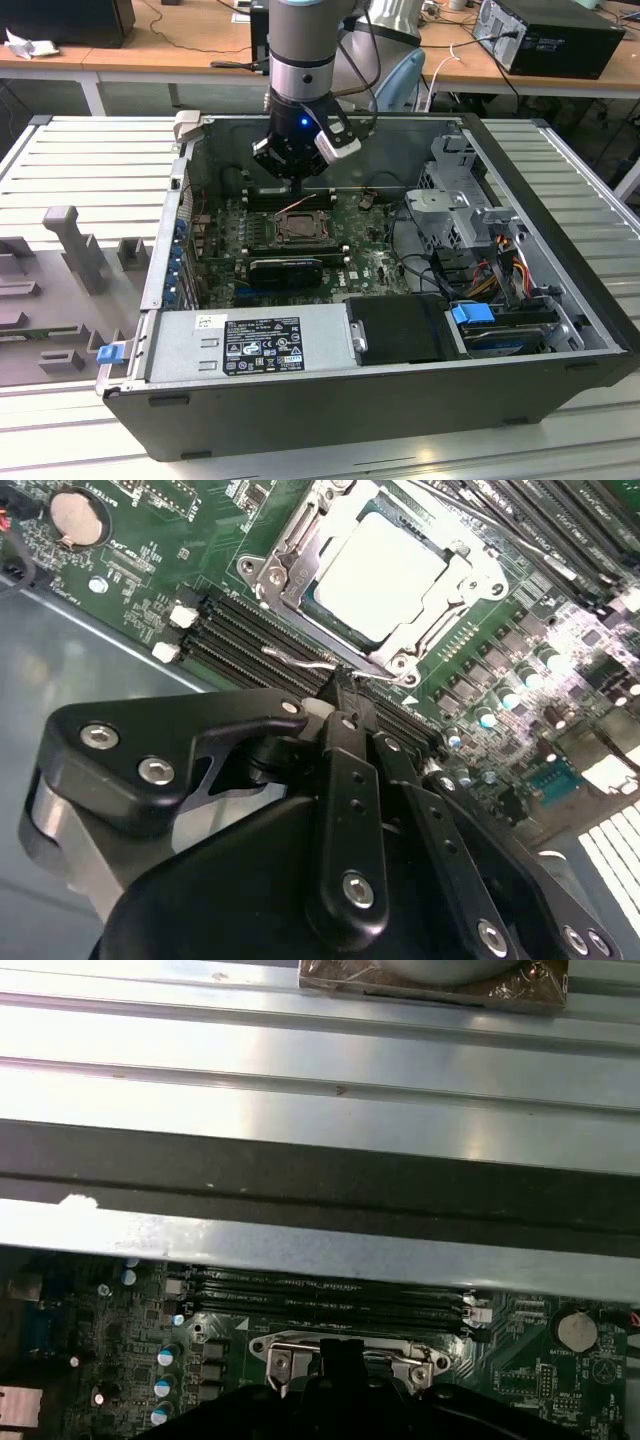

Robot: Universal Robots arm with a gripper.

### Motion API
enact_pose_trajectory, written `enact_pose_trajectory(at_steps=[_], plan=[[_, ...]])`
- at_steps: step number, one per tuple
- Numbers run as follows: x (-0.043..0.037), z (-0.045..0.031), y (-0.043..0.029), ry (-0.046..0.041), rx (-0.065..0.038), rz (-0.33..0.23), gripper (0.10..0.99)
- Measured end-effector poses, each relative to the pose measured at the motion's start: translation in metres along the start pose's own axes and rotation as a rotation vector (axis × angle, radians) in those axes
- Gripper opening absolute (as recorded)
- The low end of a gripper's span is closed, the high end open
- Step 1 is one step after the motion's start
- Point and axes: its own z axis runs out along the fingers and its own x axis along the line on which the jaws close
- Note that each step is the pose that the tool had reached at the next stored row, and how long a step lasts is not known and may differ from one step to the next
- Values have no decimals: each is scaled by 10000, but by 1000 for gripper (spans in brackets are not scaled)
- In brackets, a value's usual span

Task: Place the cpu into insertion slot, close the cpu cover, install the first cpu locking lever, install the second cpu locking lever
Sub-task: 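Install the first cpu locking lever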

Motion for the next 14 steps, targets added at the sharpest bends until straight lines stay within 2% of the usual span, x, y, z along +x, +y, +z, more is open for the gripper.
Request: enact_pose_trajectory(at_steps=[3,8,14], plan=[[-5,43,-1,3,0,4,106],[-68,63,30,4,-1,3,106],[-113,129,72,-1,-57,3,106]])
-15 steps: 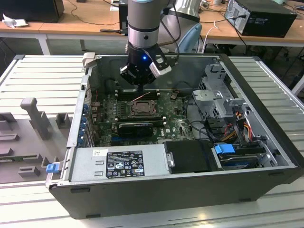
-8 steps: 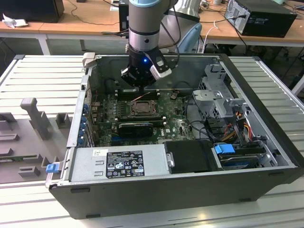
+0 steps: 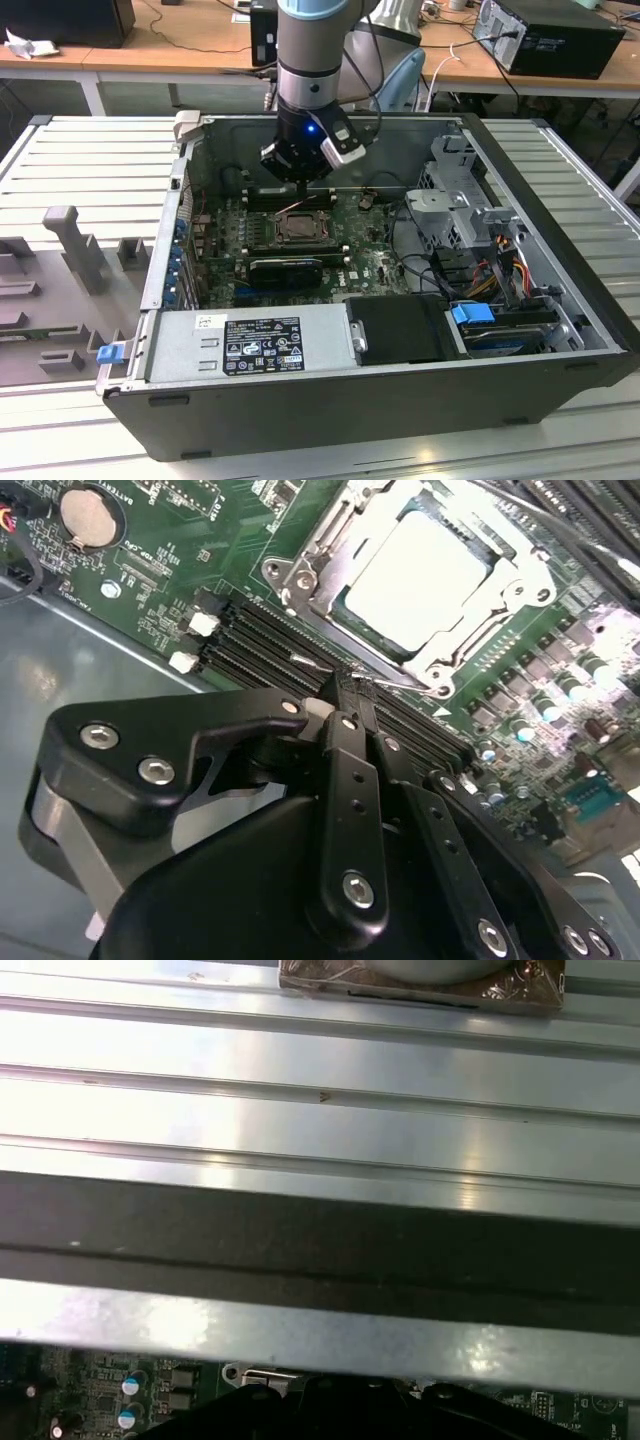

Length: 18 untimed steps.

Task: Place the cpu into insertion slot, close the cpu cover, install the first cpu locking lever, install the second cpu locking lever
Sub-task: 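Install the first cpu locking lever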

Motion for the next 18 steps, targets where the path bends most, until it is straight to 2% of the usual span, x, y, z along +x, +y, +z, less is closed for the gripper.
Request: enact_pose_trajectory(at_steps=[8,18], plan=[[-96,26,-3,0,-1,-1,106],[-98,60,-18,-7,-1,-2,106]])
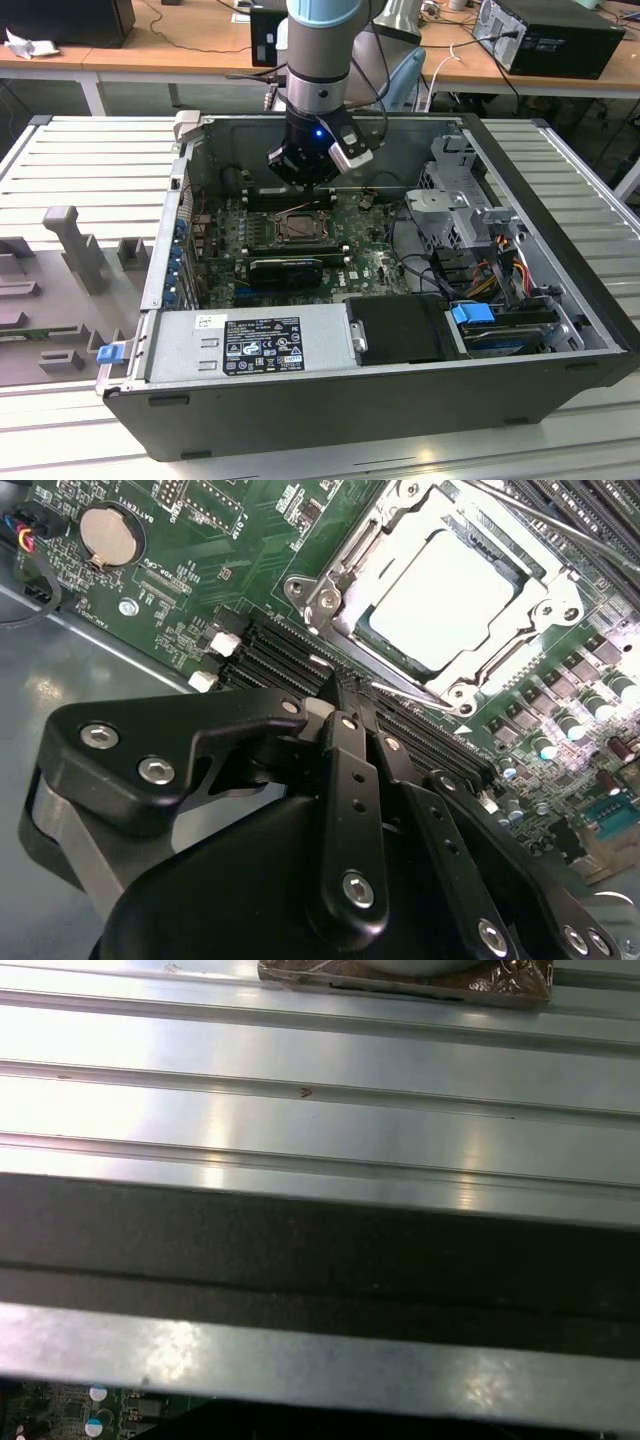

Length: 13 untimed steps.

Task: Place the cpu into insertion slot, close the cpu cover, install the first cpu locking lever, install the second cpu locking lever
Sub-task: 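Install the first cpu locking lever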

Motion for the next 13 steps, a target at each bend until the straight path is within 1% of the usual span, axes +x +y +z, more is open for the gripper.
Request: enact_pose_trajectory(at_steps=[7,13], plan=[[2,13,-19,-10,2,1,106],[2,51,-27,-30,3,0,106]])
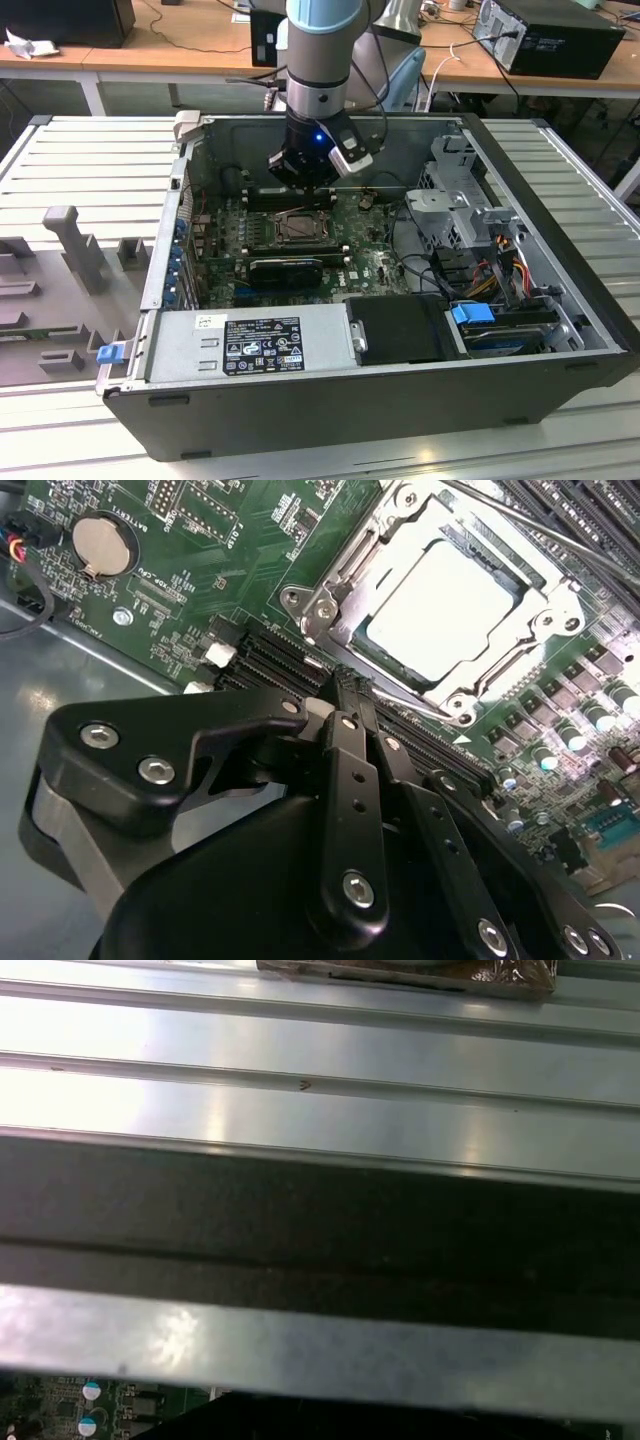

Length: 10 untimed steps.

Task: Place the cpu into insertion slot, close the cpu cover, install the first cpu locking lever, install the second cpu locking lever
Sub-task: 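Install the first cpu locking lever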

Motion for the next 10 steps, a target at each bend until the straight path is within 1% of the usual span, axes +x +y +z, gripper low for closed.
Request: enact_pose_trajectory(at_steps=[10], plan=[[-28,65,2,-2,0,-1,106]])
